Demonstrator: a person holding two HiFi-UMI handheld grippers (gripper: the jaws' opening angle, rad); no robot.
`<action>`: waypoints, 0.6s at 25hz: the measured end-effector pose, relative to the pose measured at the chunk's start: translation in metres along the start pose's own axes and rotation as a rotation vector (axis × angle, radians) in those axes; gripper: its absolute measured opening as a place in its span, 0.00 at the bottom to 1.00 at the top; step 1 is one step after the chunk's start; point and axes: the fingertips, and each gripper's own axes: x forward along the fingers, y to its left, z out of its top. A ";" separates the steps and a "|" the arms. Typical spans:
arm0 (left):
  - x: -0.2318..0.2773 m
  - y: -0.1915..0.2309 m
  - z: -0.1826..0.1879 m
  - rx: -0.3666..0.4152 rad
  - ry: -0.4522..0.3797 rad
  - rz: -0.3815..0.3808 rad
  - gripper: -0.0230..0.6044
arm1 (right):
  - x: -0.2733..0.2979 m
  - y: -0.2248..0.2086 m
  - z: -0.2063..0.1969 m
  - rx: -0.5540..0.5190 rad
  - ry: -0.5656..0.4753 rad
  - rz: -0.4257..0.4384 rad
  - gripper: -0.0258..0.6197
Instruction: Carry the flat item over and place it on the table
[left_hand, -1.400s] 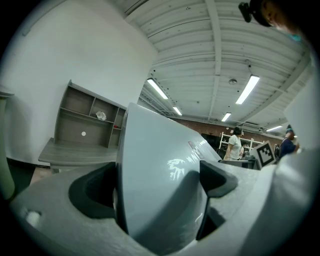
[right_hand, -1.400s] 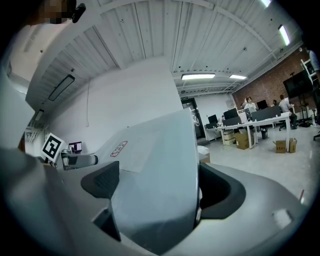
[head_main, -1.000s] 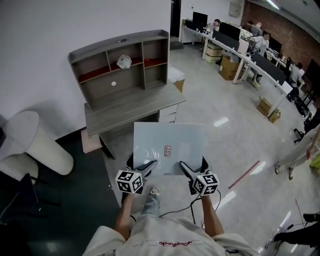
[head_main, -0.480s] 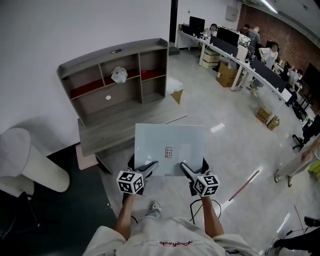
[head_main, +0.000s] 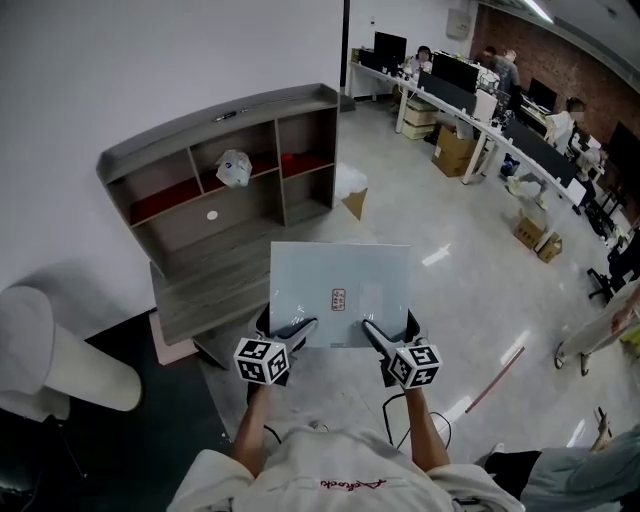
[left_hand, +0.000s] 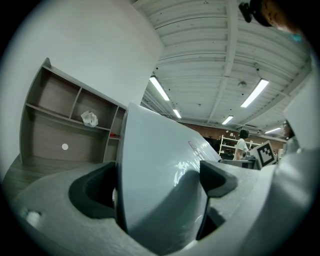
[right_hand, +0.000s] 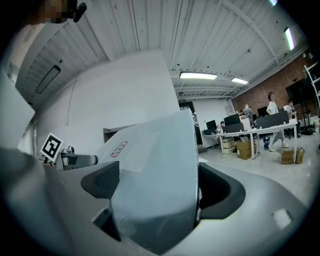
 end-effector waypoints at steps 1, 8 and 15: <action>0.006 0.006 0.002 0.000 0.000 -0.003 0.89 | 0.008 -0.002 0.001 -0.001 -0.002 -0.003 0.83; 0.032 0.032 0.003 -0.007 0.009 -0.020 0.89 | 0.039 -0.011 0.000 0.000 0.001 -0.022 0.83; 0.046 0.034 -0.013 -0.029 0.033 -0.036 0.89 | 0.041 -0.023 -0.013 0.006 0.027 -0.048 0.83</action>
